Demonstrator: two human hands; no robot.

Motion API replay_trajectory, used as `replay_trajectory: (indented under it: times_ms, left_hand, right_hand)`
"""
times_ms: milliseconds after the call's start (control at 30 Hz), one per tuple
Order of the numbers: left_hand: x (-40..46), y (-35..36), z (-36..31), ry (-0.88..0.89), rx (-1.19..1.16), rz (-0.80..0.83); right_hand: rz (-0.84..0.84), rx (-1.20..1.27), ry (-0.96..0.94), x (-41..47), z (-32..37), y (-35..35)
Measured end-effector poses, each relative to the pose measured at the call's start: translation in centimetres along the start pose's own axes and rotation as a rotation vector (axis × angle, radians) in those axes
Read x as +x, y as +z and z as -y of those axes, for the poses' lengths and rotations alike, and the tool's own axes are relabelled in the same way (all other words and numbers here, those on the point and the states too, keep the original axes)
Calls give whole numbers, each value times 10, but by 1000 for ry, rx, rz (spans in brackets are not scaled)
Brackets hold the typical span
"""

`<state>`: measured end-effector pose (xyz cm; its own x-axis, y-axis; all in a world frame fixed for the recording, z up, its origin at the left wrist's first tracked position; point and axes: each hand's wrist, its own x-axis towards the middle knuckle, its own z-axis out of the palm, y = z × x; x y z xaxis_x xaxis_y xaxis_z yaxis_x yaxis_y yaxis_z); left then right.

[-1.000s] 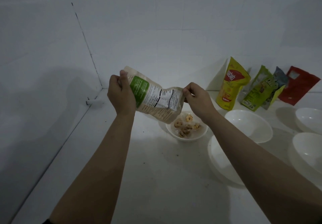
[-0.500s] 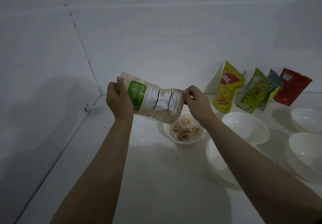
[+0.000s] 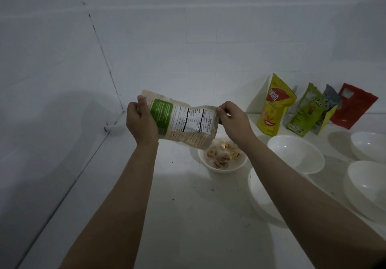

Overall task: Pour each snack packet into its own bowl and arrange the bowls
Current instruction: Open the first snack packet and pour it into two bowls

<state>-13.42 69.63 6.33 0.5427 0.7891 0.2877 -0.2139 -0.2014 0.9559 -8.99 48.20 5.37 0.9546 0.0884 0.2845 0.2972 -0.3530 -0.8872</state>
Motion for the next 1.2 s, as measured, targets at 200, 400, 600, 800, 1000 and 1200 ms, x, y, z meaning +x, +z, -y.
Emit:
replay_trajectory:
  times_ms: [200,400,600,800,1000,1200]
  left_hand:
    - [-4,-3,1,-93,-81,-44]
    - [-32,24,-1,-153,-198,37]
    - [-87,85,-14,-125,-216,229]
    - [-147,147,-34,-13,-199,366]
    - [-167,180,-38,120,-69,361]
    - [-169,193,-46,256,18,330]
  right_hand:
    - [-34,-3,-64,1,13,0]
    - [-164,-31,-121,-9,10,-36]
    - [-263,-7,-28,-18,-19,-114]
    - [-303,-107,69,-23,-59,-189]
    - [-157,-189,106,-20,-99,-218]
    - [-76,-126,106,-13,-118,-227]
